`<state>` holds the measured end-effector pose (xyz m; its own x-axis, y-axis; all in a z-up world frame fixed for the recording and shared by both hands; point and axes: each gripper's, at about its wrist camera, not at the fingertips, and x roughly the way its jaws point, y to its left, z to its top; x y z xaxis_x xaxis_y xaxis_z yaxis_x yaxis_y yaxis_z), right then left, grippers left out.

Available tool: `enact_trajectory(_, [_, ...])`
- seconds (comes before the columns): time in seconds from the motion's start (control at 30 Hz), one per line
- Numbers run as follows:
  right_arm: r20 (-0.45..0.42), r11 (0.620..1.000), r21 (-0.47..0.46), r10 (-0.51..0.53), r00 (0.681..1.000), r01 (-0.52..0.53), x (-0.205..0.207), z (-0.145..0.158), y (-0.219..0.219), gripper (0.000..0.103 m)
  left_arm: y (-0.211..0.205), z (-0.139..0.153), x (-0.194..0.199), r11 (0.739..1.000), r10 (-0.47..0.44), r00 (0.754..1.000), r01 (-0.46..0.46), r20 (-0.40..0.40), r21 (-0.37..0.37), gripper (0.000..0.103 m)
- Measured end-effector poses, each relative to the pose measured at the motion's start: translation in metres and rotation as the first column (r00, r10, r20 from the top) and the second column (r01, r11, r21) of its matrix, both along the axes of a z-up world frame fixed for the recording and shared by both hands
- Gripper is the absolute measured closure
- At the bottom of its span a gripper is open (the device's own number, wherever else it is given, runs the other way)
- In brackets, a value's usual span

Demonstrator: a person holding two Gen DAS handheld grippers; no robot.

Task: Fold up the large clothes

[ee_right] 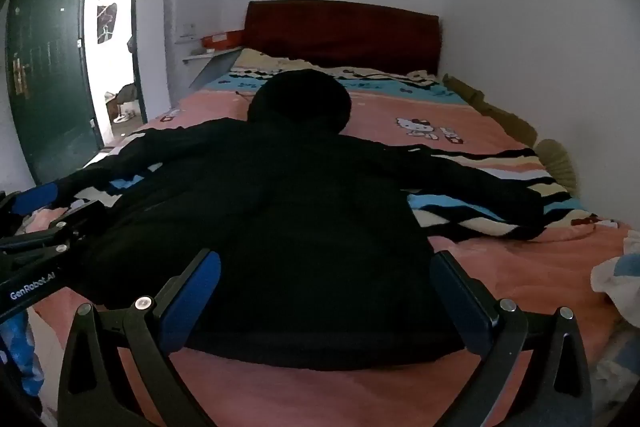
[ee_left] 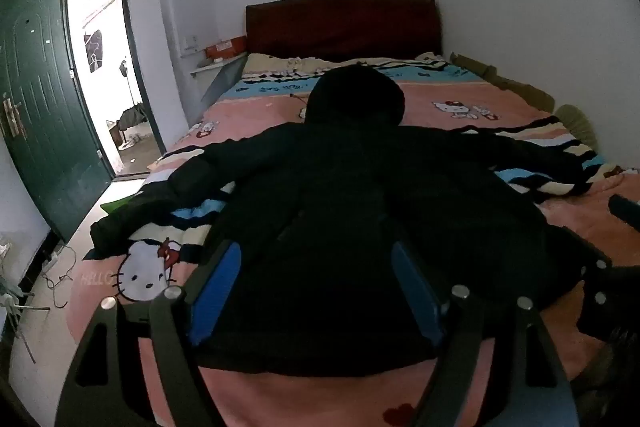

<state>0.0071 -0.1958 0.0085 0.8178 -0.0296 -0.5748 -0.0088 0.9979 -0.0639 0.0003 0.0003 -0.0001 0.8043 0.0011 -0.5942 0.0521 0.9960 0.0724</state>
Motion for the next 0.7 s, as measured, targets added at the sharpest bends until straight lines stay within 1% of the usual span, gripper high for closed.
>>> enact_trajectory(0.03, [-0.01,1.0,-0.003,-0.001,1.0,0.001,0.0004,0.0,-0.0001,0.0,-0.0009,0.0002,-0.0009,1.0,-0.001,1.0,0.001,0.018,0.018,0.026])
enact_trajectory(0.3, [-0.004,1.0,-0.001,-0.006,1.0,0.006,0.0014,0.0001,-0.0014,0.0,-0.0053,-0.0007,0.0057,1.0,-0.001,1.0,0.001,-0.006,0.02,0.026])
enact_trajectory(0.4, [-0.003,1.0,-0.004,-0.003,1.0,0.003,0.0011,0.0007,-0.0056,0.0,-0.0092,-0.0039,0.0041,1.0,-0.003,1.0,0.003,-0.001,0.021,0.026])
enact_trajectory(0.47, [-0.004,1.0,-0.015,-0.005,1.0,0.005,0.0015,0.0008,-0.0026,0.0,-0.0028,-0.0039,0.0051,1.0,-0.006,1.0,0.006,-0.005,0.01,0.026])
enact_trajectory(0.7, [-0.002,1.0,-0.01,-0.008,1.0,0.008,0.0044,0.0019,-0.0056,0.0,-0.0041,-0.0059,0.0035,1.0,-0.015,1.0,0.015,-0.01,0.013,0.026])
